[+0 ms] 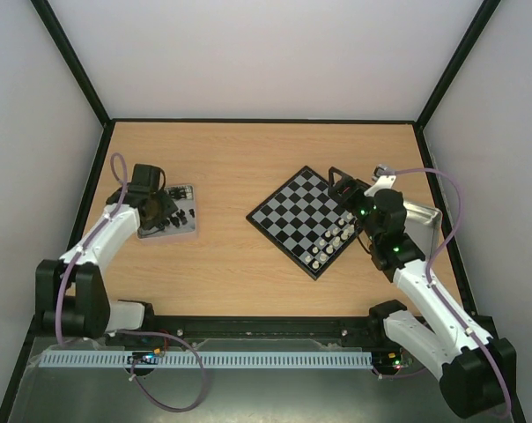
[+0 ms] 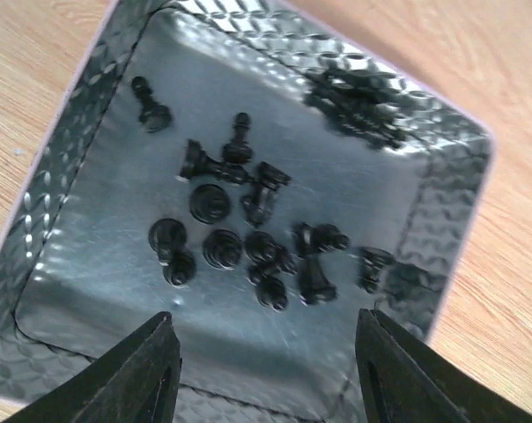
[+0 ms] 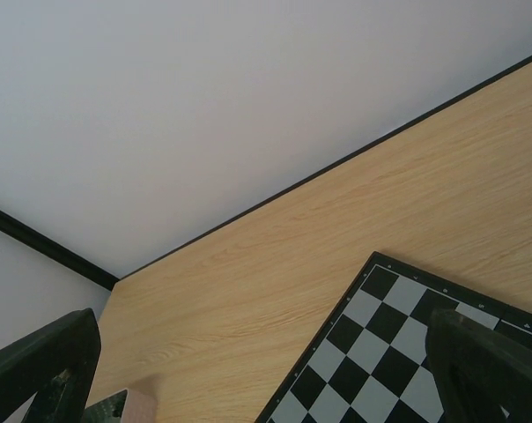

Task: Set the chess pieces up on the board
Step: Pick up the chess piece from the storage box.

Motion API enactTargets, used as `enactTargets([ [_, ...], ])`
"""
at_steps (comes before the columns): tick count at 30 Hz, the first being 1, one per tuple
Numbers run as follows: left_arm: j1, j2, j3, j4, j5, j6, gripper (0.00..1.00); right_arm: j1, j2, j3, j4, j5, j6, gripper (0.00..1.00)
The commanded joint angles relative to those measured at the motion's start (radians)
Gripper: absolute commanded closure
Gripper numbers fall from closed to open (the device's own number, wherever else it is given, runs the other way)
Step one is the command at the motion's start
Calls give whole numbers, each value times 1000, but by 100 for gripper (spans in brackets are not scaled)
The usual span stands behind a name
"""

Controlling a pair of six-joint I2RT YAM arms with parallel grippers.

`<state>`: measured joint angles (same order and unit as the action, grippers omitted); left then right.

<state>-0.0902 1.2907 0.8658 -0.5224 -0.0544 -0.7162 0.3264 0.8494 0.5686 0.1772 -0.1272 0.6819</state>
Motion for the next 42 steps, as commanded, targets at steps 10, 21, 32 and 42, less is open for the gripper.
enactTargets([
  [10, 49, 235, 71, 55, -76, 94, 65, -3, 45, -8, 36, -56, 16, 4],
  [21, 55, 329, 105, 65, -59, 114, 79, -3, 54, -7, 45, -62, 23, 6],
  [32, 51, 296, 108, 76, -62, 127, 98, -3, 42, -5, 42, -54, 22, 7],
  [42, -11, 140, 159, -3, -57, 162, 98, -3, 36, -4, 41, -48, 25, 7],
])
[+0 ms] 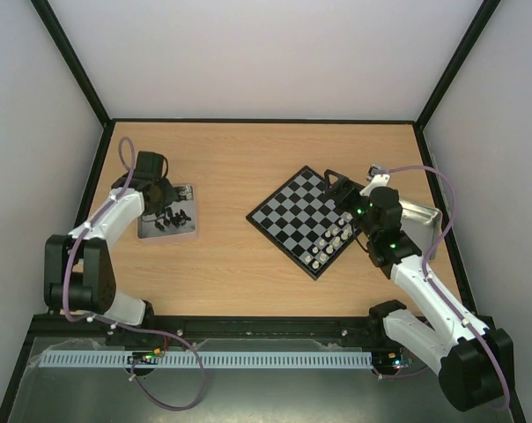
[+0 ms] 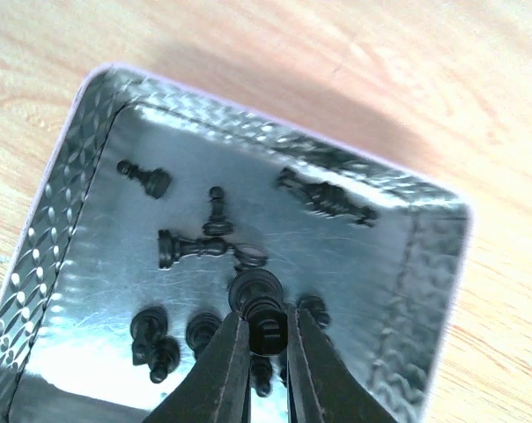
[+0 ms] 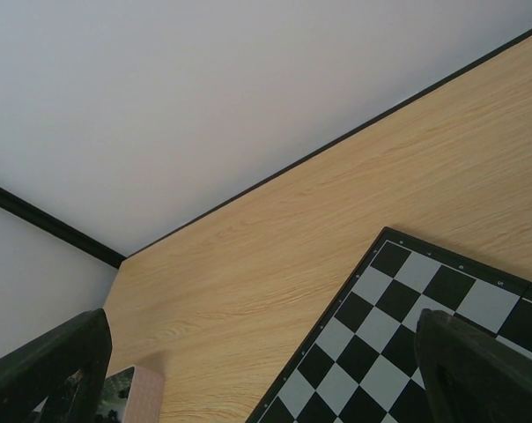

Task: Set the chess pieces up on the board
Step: Pick up the chess piece from the storage box, then place the chess piece on the chessboard.

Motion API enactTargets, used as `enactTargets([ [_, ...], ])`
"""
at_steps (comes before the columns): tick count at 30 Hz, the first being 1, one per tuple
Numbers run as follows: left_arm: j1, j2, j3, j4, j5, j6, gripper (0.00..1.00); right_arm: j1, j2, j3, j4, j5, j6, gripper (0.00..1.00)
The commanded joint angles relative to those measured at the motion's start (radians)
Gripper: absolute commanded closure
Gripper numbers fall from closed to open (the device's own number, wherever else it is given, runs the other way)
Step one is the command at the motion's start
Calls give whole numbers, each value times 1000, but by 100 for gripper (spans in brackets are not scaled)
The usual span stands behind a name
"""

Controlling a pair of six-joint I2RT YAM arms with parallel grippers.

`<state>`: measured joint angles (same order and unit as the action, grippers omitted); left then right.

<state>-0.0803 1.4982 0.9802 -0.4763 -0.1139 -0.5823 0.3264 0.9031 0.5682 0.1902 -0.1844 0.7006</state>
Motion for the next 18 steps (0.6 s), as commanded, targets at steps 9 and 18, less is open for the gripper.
enactTargets([
  [9, -192, -89, 140, -38, 208, 69, 98, -3, -62, 2, -17, 93, 3, 7],
  [18, -513, 176, 356, -45, 173, 93, 97, -2, -139, 2, -154, 260, 8, 7],
])
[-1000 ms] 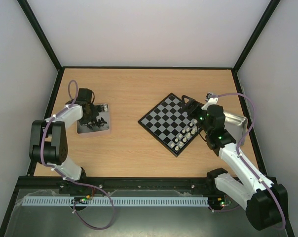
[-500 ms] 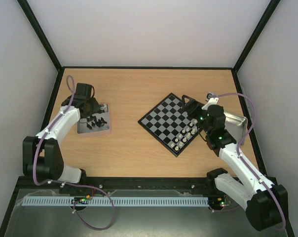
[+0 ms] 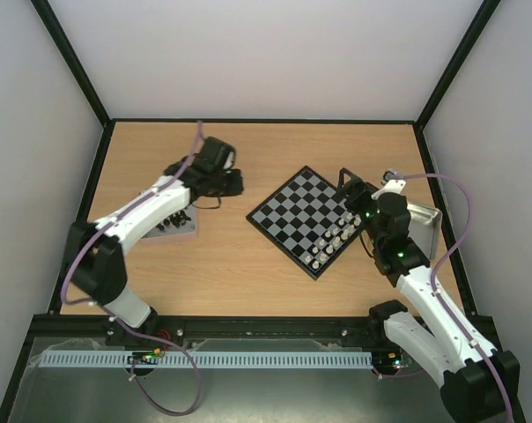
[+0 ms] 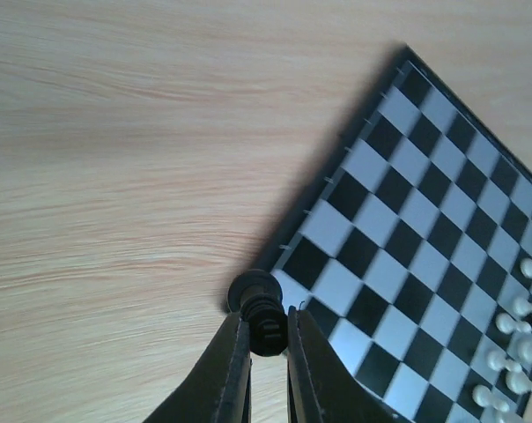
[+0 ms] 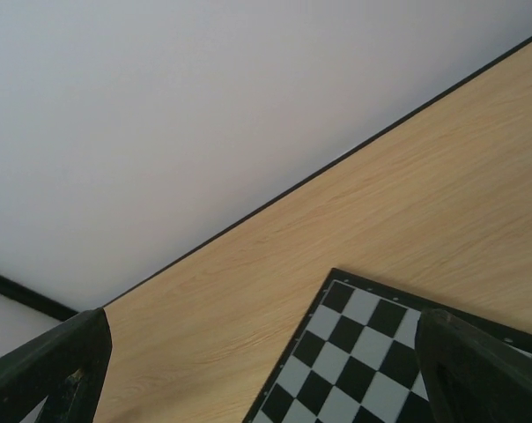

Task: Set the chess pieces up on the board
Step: Place the chess piece on the chessboard.

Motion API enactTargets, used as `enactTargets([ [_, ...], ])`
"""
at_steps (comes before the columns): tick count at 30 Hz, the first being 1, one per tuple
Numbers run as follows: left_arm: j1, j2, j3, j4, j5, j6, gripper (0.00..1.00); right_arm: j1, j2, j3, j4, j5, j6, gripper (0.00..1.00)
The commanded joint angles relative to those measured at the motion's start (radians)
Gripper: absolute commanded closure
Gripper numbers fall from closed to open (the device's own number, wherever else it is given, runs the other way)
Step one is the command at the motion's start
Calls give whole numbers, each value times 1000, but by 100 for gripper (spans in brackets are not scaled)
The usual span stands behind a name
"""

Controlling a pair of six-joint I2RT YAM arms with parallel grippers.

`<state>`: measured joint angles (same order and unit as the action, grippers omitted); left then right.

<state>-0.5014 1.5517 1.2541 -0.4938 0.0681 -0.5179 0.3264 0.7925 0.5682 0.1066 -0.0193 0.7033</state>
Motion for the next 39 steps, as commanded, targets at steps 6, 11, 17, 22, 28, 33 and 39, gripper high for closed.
enactTargets([
  [6, -185, 316, 232, -59, -25, 35, 96, -3, -55, -9, -103, 151, 7, 7],
  [11, -200, 447, 357, -70, -33, 40, 96, -3, -50, -14, -107, 160, 10, 7],
  [17, -203, 554, 475, -104, -61, 57, 96, -2, -45, -19, -110, 169, 4, 7],
  [22, -207, 631, 544, -124, -76, 69, 96, -3, -38, -25, -107, 168, 4, 7],
  [28, -210, 700, 632, -131, -75, 85, 96, -2, -21, -23, -104, 160, 5, 7],
  [33, -212, 755, 696, -152, -60, 99, 95, -3, -18, -22, -109, 159, 4, 7],
  [39, -213, 780, 717, -154, -56, 98, 93, -3, -21, -21, -112, 174, -5, 7],
])
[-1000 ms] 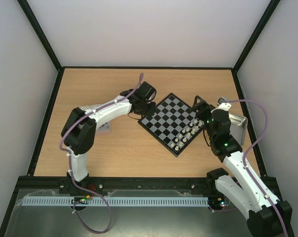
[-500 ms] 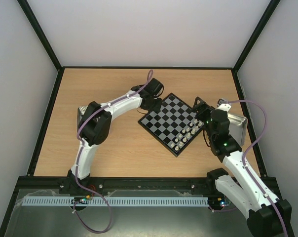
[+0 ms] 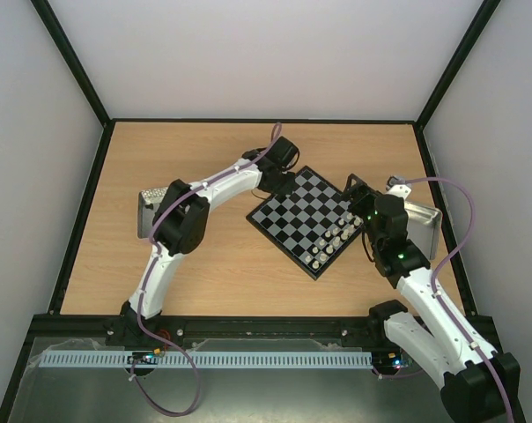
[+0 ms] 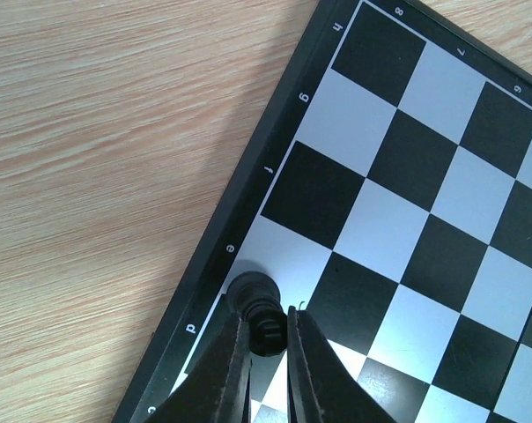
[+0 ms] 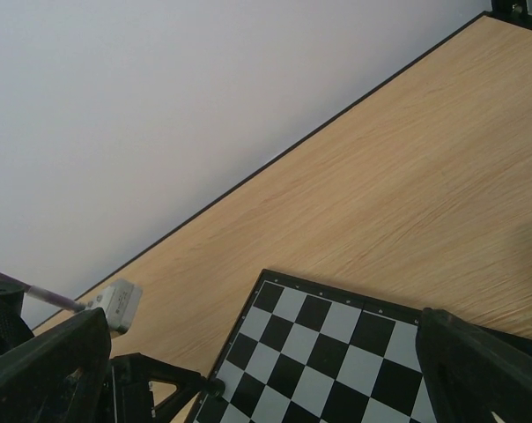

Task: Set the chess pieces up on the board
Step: Place the chess piece on the chessboard, then adjust the chess piece on the chessboard.

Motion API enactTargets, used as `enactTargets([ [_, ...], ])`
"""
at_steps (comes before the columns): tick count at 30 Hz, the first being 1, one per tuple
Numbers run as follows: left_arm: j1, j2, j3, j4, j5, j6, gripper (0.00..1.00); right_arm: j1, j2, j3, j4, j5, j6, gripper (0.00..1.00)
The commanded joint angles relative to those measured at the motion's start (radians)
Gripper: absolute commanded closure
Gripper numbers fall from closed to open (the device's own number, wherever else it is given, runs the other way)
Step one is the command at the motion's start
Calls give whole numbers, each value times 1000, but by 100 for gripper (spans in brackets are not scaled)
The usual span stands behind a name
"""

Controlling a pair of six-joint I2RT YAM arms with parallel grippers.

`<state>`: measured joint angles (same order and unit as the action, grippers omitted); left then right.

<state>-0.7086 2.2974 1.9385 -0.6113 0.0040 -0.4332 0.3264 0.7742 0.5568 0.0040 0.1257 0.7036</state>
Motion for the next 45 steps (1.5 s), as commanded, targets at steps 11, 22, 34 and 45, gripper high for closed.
enactTargets([
  [11, -6, 54, 40, -14, 77, 22, 84, -3, 4, -10, -11, 20, -3, 7],
  [22, 33, 1, 122, -13, 116, 10, 43, -3, 19, 13, -20, -4, -9, 7],
  [34, 126, -374, -272, 103, -3, -59, 38, -3, 119, 62, -19, -122, -42, 7],
  [45, 298, -794, -836, 186, -88, -132, 44, 50, 478, 243, -77, -314, -135, 25],
])
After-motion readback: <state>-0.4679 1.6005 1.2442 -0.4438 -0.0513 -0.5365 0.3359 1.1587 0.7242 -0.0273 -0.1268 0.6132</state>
